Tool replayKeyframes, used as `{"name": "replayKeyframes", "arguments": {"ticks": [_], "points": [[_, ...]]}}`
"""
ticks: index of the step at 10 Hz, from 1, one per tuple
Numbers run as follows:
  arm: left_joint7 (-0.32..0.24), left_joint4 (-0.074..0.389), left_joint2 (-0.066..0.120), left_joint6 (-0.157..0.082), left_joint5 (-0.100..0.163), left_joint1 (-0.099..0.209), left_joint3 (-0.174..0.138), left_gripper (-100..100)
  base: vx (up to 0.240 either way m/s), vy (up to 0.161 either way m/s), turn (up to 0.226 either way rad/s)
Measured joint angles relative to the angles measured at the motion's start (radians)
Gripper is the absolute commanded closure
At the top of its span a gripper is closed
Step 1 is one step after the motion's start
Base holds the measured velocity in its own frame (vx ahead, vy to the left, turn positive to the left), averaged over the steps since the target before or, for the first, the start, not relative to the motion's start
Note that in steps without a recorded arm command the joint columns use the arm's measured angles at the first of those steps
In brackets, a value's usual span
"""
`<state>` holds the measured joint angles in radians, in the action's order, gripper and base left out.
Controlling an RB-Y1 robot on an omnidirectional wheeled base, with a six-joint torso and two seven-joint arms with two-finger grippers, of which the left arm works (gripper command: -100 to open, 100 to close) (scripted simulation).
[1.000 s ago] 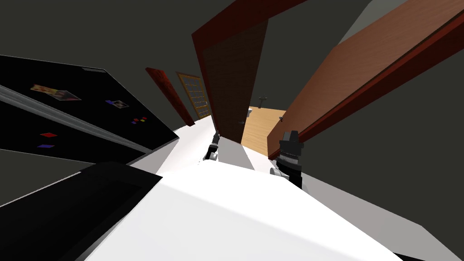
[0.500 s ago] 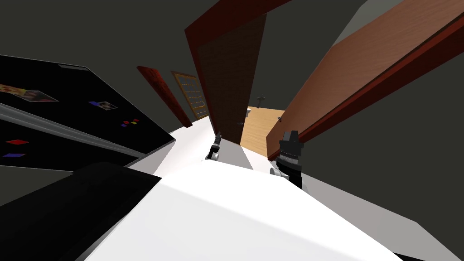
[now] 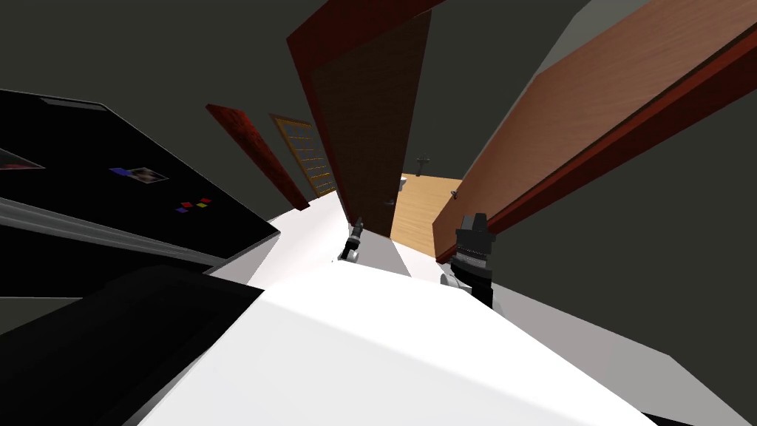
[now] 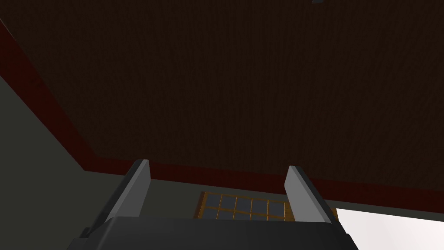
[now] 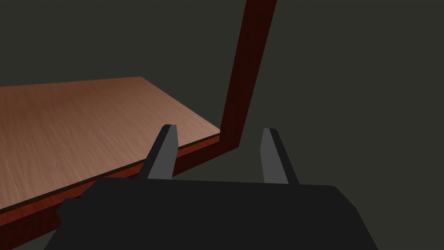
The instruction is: Push the door open
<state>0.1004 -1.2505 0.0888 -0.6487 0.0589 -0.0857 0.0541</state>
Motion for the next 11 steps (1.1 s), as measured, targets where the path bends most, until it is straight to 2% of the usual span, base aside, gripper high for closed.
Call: {"name": "replayKeyframes", "arguments": {"ticks": [3,7,11], "points": [[-0.005,0.070,-0.006,-0.014,0.003,0.028,0.008,-100,0.098,0.005,-0.049],[-0.012,0.186,-0.014,-0.044,0.007,0.078,0.016,-100,0.101,0.007,-0.048],[-0.021,0.267,-0.022,-0.056,0.011,0.115,0.025,-100,0.102,0.006,-0.047]]}}
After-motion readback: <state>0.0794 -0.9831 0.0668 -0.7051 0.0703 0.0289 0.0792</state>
